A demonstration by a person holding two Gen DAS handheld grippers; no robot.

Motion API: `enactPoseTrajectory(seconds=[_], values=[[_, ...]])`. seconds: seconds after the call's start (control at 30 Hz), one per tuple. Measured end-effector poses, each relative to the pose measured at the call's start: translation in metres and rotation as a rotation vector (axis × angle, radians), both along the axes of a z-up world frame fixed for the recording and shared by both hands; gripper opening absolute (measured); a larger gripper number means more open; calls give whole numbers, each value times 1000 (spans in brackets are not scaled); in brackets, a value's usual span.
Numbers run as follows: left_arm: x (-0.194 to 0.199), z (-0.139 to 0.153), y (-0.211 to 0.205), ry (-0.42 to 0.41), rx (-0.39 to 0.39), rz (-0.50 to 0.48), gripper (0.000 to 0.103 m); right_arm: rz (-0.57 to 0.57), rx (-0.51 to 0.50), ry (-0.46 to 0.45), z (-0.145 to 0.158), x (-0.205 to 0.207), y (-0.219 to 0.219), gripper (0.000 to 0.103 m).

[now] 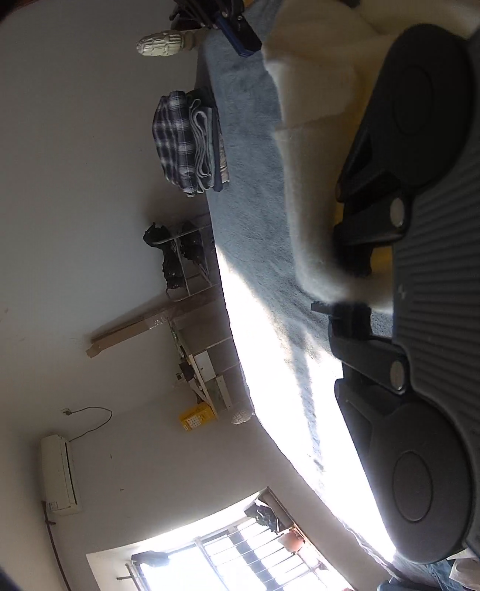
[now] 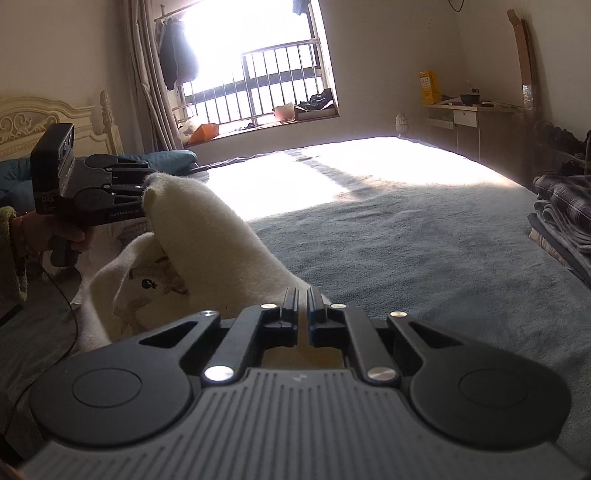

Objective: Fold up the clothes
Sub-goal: 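Lift the sweater with both grippers, raising it above the bed, then raise both grippers high, holding the cream sweater up and shaking it out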

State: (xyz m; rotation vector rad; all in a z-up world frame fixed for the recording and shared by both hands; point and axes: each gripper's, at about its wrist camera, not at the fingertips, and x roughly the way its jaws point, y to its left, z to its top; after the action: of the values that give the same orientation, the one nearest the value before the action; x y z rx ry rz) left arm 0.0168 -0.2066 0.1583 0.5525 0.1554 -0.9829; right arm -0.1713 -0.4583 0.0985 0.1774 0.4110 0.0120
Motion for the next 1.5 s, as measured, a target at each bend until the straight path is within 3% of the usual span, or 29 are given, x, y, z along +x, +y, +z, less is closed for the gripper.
enactPoseTrajectory(seconds=[0.03,0.17,0.3,0.47,0.6,0.63,0.67,0.7,0.73,0.77,0.83,1.1,1.5], values=[[-9,10,7,1,-19,9,11,12,1,-19,4,-8,3,8],[-50,43,35,-36,-71,22,11,66,2,-103,15,-40,20,49],[-90,63,61,-71,-121,33,11,105,-122,-149,15,-56,49,65],[-119,74,89,-88,-175,91,11,159,-168,-151,4,-49,80,80],[-124,69,111,-38,-224,220,11,163,-157,-200,-5,-48,106,79],[-126,67,116,-30,-235,256,11,155,-154,-210,-7,-49,113,71],[-128,65,121,-25,-243,284,11,138,-157,-215,-9,-48,119,53],[-131,65,125,-20,-249,309,11,118,-164,-213,-12,-48,125,45],[-134,64,127,-20,-251,333,11,94,-174,-216,-15,-49,131,31],[-136,65,131,-21,-252,361,11,83,-177,-225,-17,-51,136,23],[-141,67,133,-32,-249,400,11,72,-164,-242,-19,-57,143,17],[-143,83,141,-48,-258,563,11,27,-60,-372,-2,-82,148,12],[-168,112,154,-70,-288,645,11,3,31,-494,23,-96,125,12]])
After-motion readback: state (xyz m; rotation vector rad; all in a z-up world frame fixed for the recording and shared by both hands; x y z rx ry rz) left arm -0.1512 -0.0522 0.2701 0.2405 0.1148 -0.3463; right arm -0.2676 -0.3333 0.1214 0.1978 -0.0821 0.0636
